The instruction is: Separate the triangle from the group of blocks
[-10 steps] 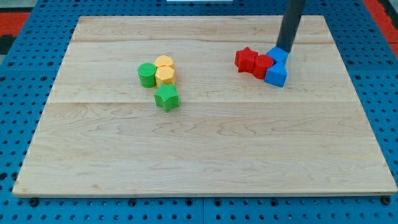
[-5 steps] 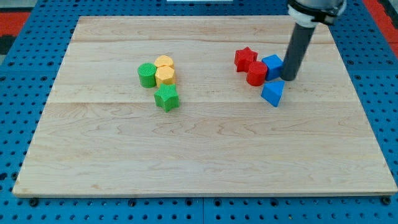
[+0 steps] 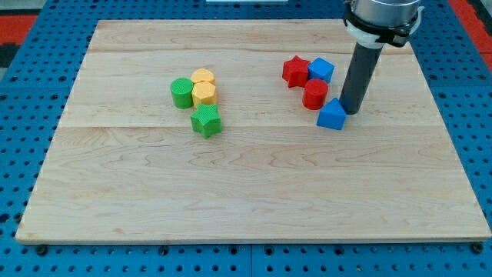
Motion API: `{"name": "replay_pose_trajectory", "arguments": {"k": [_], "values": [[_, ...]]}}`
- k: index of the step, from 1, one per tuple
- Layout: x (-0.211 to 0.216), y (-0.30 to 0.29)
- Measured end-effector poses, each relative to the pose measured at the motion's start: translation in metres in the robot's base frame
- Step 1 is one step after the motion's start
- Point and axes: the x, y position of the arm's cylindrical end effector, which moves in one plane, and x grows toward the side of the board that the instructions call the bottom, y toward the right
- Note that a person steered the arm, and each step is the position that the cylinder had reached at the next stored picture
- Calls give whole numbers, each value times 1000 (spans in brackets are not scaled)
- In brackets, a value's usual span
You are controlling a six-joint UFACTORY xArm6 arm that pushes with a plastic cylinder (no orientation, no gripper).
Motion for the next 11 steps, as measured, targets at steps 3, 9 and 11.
{"name": "replay_pose_trajectory", "arguments": {"k": [3,9,11], "values": [[68,-68],[110,-155],[122,-215]]}}
